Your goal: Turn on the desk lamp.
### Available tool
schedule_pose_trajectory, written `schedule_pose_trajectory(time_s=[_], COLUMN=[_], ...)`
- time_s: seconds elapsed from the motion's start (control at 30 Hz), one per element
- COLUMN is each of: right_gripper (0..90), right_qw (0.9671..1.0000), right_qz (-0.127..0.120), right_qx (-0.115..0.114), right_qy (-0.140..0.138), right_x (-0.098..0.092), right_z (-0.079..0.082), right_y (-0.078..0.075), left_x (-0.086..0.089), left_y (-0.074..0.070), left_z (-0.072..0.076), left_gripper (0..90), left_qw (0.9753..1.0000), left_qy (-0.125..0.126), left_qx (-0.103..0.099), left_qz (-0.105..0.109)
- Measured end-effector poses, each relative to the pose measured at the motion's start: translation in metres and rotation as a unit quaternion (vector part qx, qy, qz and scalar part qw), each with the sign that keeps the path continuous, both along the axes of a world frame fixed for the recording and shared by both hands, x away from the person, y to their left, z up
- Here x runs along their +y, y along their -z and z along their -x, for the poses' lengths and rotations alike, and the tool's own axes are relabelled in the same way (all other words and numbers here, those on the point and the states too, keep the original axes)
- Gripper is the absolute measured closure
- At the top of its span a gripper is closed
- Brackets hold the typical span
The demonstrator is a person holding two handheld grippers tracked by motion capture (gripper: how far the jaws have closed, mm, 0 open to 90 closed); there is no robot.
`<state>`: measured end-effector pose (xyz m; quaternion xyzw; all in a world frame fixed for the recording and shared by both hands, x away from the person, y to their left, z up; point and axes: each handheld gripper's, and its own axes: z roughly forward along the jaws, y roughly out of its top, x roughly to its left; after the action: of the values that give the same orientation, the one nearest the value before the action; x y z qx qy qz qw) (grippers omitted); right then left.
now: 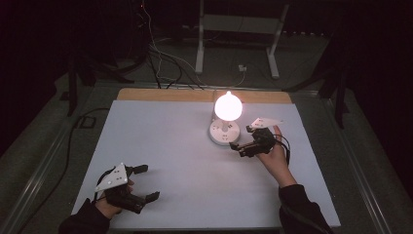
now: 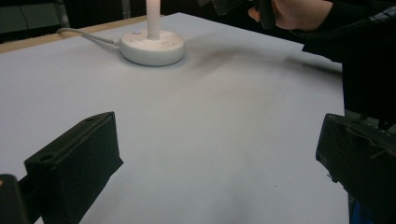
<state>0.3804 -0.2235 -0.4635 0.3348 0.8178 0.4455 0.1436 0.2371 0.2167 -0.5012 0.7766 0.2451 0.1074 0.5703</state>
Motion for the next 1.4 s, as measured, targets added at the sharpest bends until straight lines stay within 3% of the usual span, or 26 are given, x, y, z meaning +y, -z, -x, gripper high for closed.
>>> schedule_pose_trajectory(time_s=[0.2, 0.5, 0.8, 1.4], right_gripper=[0.0, 0.0, 0.0, 0.0], right_qw=[0.9997, 0.9993, 0.9997, 0.9996], right_qz=[-0.015, -0.027, -0.002, -0.002], right_qx=[0.011, 0.006, 0.004, 0.026], right_qy=[-0.019, -0.024, -0.022, 0.007], right_x=[-0.007, -0.023, -0.037, -0.078], right_z=[0.01, 0.038, 0.069, 0.116], right_y=[0.001, 0.0, 0.006, 0.026], left_x=[0.0, 0.001, 0.0, 0.0], left_y=[0.0, 0.0, 0.0, 0.0], left_z=[0.0, 0.001, 0.0, 0.0], left_gripper=[0.3, 0.3, 0.3, 0.3], left_qw=[1.0, 1.0, 1.0, 1.0], left_qy=[0.001, 0.001, 0.001, 0.0], left_qx=[0.0, -0.001, -0.001, 0.001], left_qz=[-0.001, 0.0, 0.001, -0.002])
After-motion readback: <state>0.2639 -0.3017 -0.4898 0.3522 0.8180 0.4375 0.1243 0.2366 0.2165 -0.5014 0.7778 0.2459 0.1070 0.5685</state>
